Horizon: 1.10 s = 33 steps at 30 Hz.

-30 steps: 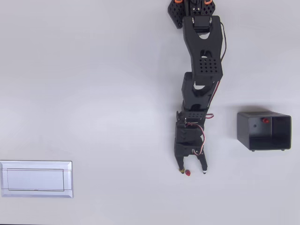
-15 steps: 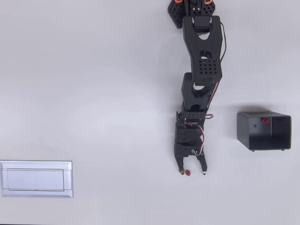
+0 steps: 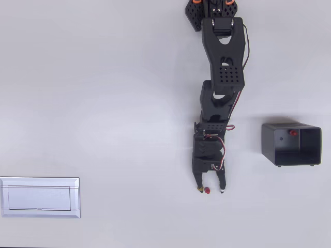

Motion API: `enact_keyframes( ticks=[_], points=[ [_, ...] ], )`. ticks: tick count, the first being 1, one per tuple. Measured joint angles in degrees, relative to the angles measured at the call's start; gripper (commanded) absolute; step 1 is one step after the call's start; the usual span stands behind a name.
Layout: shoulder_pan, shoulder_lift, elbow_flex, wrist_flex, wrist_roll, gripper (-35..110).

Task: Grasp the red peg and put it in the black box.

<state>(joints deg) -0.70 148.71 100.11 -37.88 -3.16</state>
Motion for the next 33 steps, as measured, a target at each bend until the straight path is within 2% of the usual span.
enact_keyframes(
  ticks=[16, 28, 33],
  points=[
    [0.00, 0.00, 0.00, 0.00, 0.00, 0],
    [0.00, 0.00, -0.09, 0.00, 0.00, 0],
    [0.09, -0.18, -2.64, -4.83, 0.00, 0]
  ],
)
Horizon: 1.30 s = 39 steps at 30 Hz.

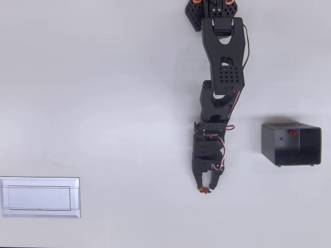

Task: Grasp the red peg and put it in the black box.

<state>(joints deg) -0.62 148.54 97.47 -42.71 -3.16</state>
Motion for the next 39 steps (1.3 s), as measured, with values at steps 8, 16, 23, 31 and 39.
enact_keyframes(
  ticks=[8, 16, 23, 31, 39],
  points=[
    [0.97, -5.36, -11.51, -6.59, -0.88, 0],
    [0.79, -23.47, -35.51, -12.57, -4.66, 0],
    [-3.78, -46.85, -53.70, -16.26, -4.83, 0],
    [-14.77, -67.85, -67.68, -17.14, -1.49, 0],
    [-28.83, -74.71, -75.94, -21.36, 2.20, 0]
  ],
)
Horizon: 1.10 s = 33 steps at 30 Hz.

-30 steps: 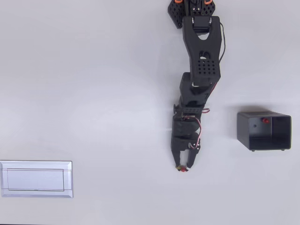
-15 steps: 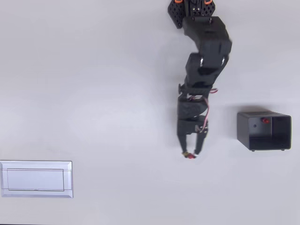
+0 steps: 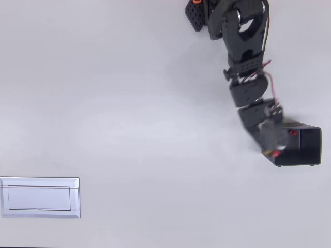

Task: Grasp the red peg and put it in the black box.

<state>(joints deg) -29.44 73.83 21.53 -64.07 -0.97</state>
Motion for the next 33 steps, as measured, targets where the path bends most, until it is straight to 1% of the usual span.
enact_keyframes(
  ticks=[4, 9, 21, 25, 28, 33],
  points=[
    [-2.55, 0.53, 0.70, -0.09, -0.62, 0],
    [-5.19, 6.24, 4.92, -0.18, -0.26, 0],
    [-5.10, 22.68, 17.23, -1.14, 0.70, 0],
    [-5.10, 26.89, 18.37, -4.22, 0.70, 0],
    [-5.10, 28.39, 18.46, -5.01, 0.70, 3],
    [-5.01, 28.56, 18.46, -5.10, 0.18, 14]
  ],
)
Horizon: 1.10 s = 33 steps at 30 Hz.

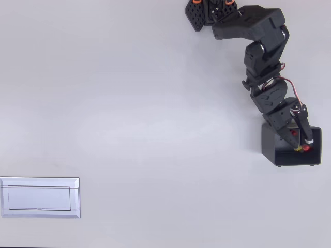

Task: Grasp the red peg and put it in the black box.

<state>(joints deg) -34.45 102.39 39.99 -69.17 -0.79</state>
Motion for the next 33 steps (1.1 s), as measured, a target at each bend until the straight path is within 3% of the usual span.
enact_keyframes(
  ticks=[5, 18, 21, 25, 33],
  points=[
    [0.35, 0.00, 0.18, 1.67, 0.00, 20],
    [3.08, -4.83, -0.62, 4.75, -3.08, 20],
    [4.48, -12.30, -4.48, 7.21, -4.92, 18],
    [8.00, -27.33, -13.62, 15.73, -6.42, 0],
    [18.37, -64.86, -38.23, 34.19, -9.05, 0]
  ],
)
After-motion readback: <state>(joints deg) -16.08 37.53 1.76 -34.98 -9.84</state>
